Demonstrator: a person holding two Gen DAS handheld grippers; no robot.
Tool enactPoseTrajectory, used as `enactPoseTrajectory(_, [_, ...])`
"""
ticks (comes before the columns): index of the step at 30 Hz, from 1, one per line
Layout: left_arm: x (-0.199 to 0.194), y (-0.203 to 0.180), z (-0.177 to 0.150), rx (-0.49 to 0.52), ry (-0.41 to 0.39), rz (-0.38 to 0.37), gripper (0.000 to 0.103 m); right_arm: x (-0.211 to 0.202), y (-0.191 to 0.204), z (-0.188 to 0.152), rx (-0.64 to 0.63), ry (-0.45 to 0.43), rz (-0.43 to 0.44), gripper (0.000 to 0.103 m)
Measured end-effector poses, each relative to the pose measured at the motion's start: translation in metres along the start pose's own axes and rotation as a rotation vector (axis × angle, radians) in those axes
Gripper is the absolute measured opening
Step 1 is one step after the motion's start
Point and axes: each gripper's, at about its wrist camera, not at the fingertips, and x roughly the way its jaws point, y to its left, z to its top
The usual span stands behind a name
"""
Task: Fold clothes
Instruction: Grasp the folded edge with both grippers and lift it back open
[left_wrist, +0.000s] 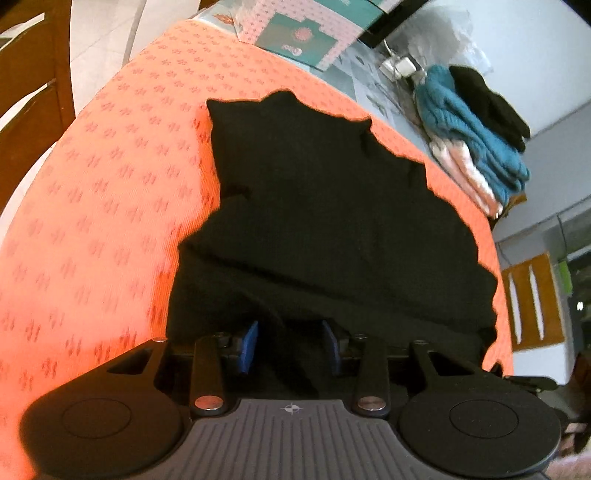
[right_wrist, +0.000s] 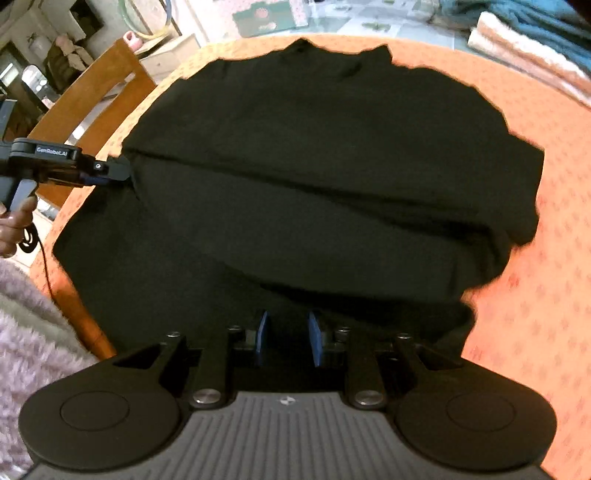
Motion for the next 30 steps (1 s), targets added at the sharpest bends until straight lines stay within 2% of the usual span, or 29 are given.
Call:
enactPoseTrajectory(5, [0.003, 0.009, 0.02, -0.129, -0.093, 0.003, 0.039, -0.005, -0.015, 0.022, 0.011, -0.101, -0.18, 0.028])
enactPoseTrajectory(7, [0.001, 0.012, 0.026, -0.171, -0.13, 0.009, 0.039, -0.014, -0.022, 0.028, 0.028, -0.14, -0.218, 0.028])
enactPoseTrajectory(9, [-0.003, 0.009, 0.028, -0.166, -0.138, 0.002, 0.039, -0.025, -0.025, 0.026, 0.036, -0.146, -0.198, 0.028])
enactPoseTrajectory(11, [-0.009, 0.001, 0.027, -0.11, -0.134, 0.005, 0.039, -0.036, -0.028, 0.024, 0.043, -0.149, -0.176, 0.028])
enactPoseTrajectory(15, [-0.015, -0.021, 0.015, 0.052, -0.094, 0.015, 0.039, -0.043, -0.016, 0.008, 0.007, -0.09, -0.023, 0.028])
enactPoseTrajectory(19, [-0.017, -0.041, -0.004, 0.2, -0.039, 0.004, 0.041, -0.037, -0.003, -0.012, -0.029, 0.009, 0.129, 0.028])
enactPoseTrajectory(21, [-0.011, -0.048, -0.013, 0.244, 0.002, -0.012, 0.041, -0.029, -0.001, -0.02, -0.02, 0.061, 0.177, 0.028])
enactPoseTrajectory(23, [-0.001, -0.052, -0.02, 0.284, 0.04, -0.012, 0.042, -0.023, -0.004, -0.025, -0.003, 0.065, 0.176, 0.028])
enactPoseTrajectory(26, [0.016, -0.052, -0.022, 0.305, 0.078, 0.019, 0.042, -0.024, -0.011, -0.021, 0.009, 0.001, 0.1, 0.026])
enactPoseTrajectory(30, [0.02, -0.047, -0.016, 0.282, 0.056, 0.055, 0.042, -0.027, -0.022, -0.014, 0.027, -0.086, -0.007, 0.027])
